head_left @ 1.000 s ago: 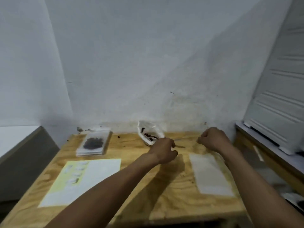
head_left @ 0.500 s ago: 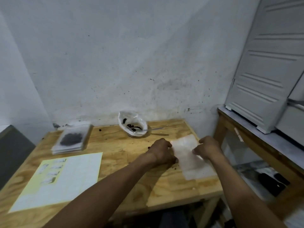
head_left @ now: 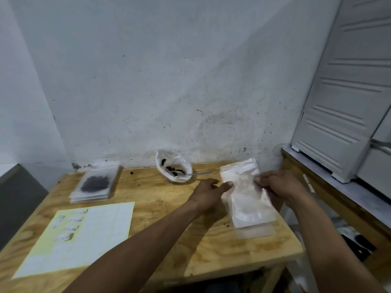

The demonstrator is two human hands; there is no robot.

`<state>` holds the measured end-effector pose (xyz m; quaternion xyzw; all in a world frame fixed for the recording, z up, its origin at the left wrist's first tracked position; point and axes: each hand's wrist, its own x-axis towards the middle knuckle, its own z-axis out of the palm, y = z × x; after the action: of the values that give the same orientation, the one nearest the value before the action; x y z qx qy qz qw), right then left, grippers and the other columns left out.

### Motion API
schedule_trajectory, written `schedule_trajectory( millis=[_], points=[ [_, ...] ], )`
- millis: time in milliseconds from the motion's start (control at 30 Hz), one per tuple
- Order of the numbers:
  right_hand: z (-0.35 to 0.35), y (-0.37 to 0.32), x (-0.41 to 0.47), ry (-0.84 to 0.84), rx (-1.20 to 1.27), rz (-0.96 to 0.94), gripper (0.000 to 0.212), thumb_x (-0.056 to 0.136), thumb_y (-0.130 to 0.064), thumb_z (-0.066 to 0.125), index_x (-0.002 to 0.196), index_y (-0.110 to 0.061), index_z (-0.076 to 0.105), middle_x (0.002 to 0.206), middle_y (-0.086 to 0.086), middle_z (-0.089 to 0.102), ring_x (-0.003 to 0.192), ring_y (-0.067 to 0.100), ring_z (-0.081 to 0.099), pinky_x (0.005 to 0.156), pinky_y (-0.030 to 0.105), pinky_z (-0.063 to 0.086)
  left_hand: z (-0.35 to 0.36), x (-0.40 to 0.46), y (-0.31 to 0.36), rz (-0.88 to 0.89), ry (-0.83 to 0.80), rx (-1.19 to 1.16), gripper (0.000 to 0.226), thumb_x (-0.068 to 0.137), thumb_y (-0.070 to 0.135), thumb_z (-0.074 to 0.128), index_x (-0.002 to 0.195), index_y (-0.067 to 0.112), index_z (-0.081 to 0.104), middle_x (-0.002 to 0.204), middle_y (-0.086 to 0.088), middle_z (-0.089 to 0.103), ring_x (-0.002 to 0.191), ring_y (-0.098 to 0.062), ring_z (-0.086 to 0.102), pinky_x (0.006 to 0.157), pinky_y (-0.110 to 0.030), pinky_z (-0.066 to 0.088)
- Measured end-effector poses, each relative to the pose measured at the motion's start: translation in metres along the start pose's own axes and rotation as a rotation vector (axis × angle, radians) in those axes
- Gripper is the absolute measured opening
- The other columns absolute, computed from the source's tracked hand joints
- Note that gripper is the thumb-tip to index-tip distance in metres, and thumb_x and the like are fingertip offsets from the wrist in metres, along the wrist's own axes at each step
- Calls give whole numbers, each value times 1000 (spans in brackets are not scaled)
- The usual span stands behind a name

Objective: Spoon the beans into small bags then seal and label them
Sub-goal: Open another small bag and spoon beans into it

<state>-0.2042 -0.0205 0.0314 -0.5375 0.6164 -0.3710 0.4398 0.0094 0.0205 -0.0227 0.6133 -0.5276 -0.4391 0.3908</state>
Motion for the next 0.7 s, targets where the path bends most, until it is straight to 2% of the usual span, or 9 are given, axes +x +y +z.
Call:
schedule_trajectory(
  millis=[100,167,267,333,400,467,533,600,700],
  points=[
    [6,-23,-1,-149,156,12,18,87,-4,74,104,3,74,92,16,78,67,14,73,53,18,56,-10,-2,13,126,46,-299,41,93,44,69,113,8,73,107,-8,77,91,-19,71,81,-32,58],
    [15,-38,-3,-146,154,-73,25,86,-10,77,107,3,73,98,17,77,77,19,72,62,22,60,-26,-7,28,240,135,-383,24,98,25,66,105,3,74,99,-10,79,84,-20,70,78,-34,57],
    [36,-70,-10,7,69,-263,36,79,-39,83,95,-8,75,94,8,76,87,20,71,82,38,60,-59,-10,48,393,263,-267,20,99,18,64,108,3,75,94,-7,79,79,-16,72,74,-27,58],
    [51,-99,-21,-15,121,-271,47,79,-55,76,84,-8,75,86,9,78,79,19,73,79,39,60,-84,-12,56,480,365,-168,18,99,14,65,109,4,77,96,-4,80,80,-8,71,76,-20,55],
    [68,-127,-31,-151,165,-195,55,82,-61,70,84,-6,76,81,9,79,72,20,75,70,35,60,-109,-17,61,582,496,-35,17,96,15,69,108,9,80,100,2,80,84,-1,71,79,-16,52],
    [88,-144,-35,-274,180,-164,48,86,-52,69,90,-4,77,83,9,79,72,20,75,63,29,58,-131,-21,60,672,605,127,17,93,18,72,107,14,80,104,4,79,92,-3,73,83,-22,55],
    [109,-153,-34,-323,251,-175,32,89,-29,70,95,2,76,84,13,79,66,18,73,57,25,57,-152,-25,54,710,632,257,20,92,21,70,108,17,80,106,3,79,96,-8,73,86,-29,57],
    [130,-157,-31,-334,314,-183,22,88,-16,72,92,5,75,77,13,78,60,15,69,55,22,56,-171,-35,49,653,539,290,23,92,24,71,112,17,79,107,4,79,97,-7,73,87,-33,57],
    [158,-155,-28,-372,294,-243,20,88,-18,75,81,1,75,69,10,75,55,12,65,57,22,56,-184,-56,47,435,322,165,41,89,42,76,123,20,73,107,8,78,100,-1,71,91,-28,57]
  ],
)
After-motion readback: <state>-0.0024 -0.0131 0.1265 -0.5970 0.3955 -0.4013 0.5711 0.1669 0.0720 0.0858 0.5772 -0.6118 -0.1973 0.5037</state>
